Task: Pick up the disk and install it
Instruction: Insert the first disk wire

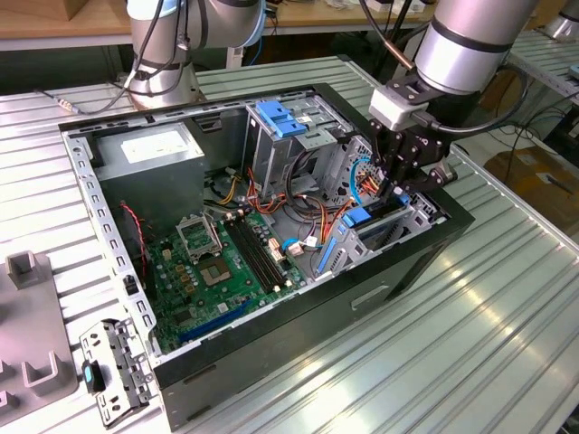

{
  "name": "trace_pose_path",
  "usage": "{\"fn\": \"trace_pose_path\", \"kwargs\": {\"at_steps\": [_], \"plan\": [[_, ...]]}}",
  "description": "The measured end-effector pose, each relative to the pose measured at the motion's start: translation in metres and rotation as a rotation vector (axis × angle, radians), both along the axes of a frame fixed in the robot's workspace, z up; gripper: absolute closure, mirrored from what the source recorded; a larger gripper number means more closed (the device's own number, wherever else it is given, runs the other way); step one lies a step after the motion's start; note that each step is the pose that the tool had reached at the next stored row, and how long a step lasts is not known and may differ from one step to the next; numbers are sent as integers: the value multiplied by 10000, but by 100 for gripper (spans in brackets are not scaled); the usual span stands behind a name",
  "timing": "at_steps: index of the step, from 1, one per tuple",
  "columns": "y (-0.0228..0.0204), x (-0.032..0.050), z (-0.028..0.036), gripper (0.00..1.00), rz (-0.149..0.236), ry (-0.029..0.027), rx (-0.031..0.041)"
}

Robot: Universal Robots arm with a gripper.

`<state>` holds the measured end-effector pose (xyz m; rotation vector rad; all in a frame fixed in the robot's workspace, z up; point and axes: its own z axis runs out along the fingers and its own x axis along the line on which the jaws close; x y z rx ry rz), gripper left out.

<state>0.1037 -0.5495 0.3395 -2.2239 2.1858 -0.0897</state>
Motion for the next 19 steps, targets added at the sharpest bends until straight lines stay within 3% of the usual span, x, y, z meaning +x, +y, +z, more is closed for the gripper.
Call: {"fn": "trace_pose_path", "kwargs": {"at_steps": [7, 8, 15, 19], "plan": [[1, 0, -11, 82, -4, 4, 9], [1, 0, 3, 76, -4, 4, 2], [3, 0, 147, 76, -4, 4, -14], [4, 0, 156, 77, -4, 4, -18]]}}
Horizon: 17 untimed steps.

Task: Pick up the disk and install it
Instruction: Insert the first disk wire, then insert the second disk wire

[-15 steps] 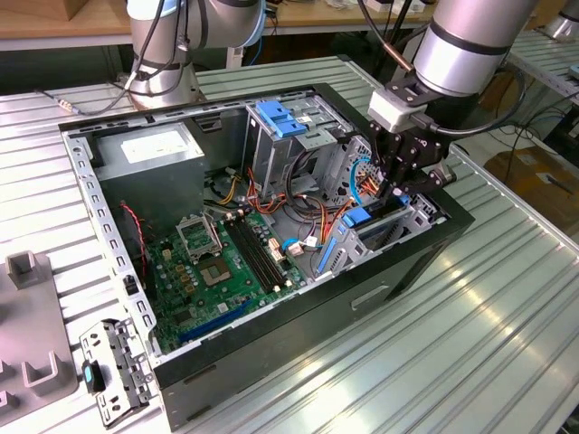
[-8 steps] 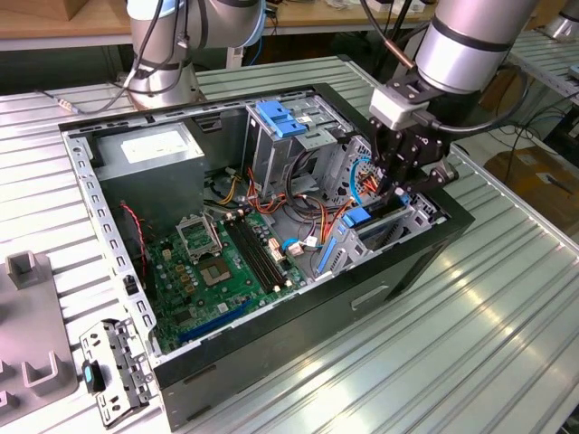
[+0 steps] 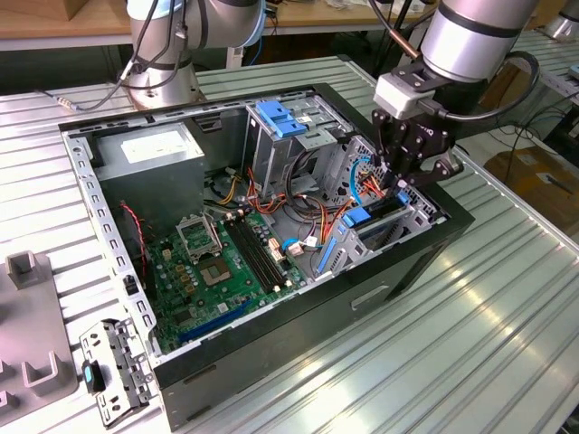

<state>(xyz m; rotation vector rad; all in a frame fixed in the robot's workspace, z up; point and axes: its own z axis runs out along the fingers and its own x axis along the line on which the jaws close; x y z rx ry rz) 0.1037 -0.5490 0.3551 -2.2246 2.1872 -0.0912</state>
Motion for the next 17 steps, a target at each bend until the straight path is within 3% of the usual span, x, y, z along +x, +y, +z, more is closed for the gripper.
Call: {"fn": "trace_pose_path", "kwargs": {"at_steps": [3, 17], "plan": [[0, 0, 3, 89, 0, 0, -3], [3, -4, 19, 89, -1, 1, -10]]}}
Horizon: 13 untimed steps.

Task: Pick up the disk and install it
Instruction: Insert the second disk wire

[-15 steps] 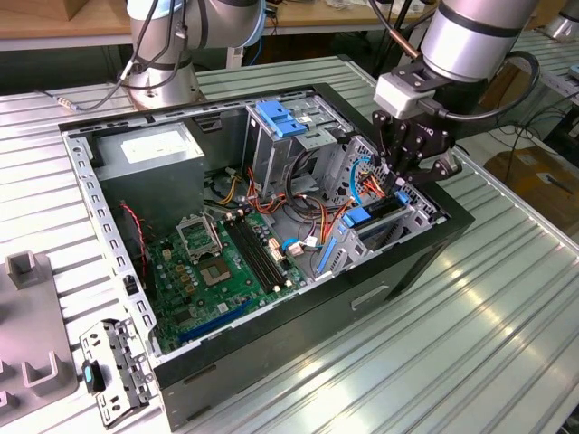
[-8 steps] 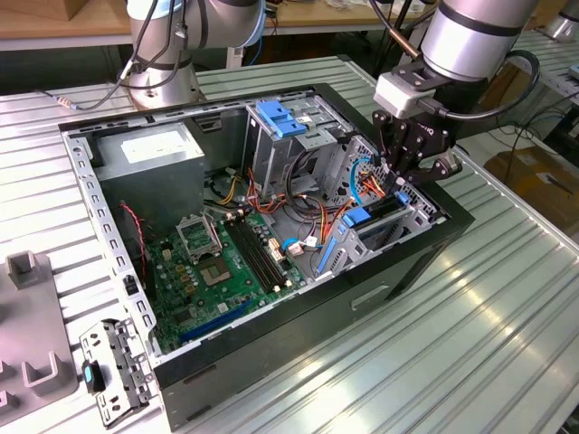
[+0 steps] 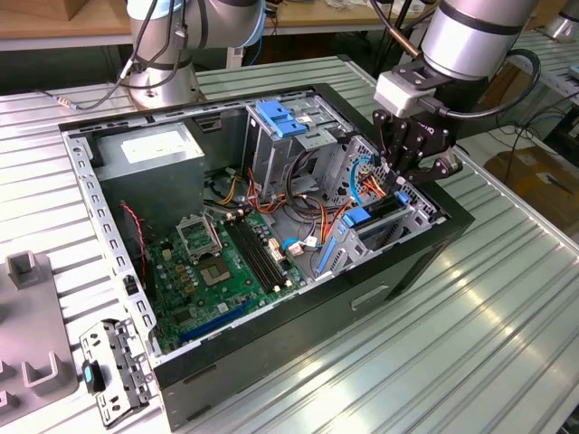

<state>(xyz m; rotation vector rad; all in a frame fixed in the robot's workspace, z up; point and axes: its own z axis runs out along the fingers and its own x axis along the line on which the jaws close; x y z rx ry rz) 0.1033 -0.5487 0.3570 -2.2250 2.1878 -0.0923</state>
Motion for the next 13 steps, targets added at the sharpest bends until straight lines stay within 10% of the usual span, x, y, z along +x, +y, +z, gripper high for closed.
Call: {"fn": "trace_pose_path", "kwargs": {"at_steps": [13], "plan": [[0, -160, -1, 89, 1, 0, 4]]}}
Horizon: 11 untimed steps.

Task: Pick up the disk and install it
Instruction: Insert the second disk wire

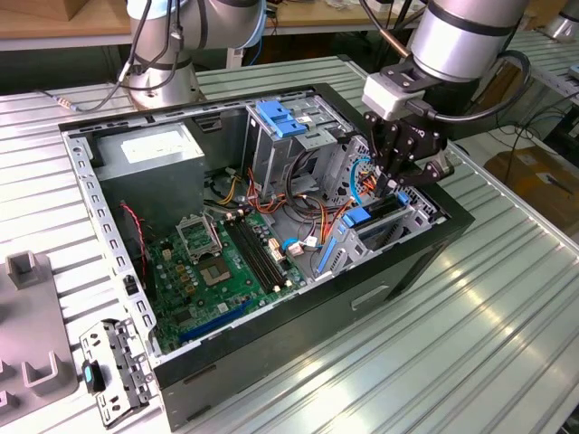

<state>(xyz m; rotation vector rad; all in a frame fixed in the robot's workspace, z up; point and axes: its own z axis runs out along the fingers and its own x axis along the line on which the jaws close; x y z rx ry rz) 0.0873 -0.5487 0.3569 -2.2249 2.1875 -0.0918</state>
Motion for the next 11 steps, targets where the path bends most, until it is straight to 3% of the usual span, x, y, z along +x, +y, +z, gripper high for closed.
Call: {"fn": "trace_pose_path", "kwargs": {"at_steps": [4, 11], "plan": [[1, -1, 9, 89, 0, 0, -3], [0, -1, 202, 89, 0, 0, 0]]}}
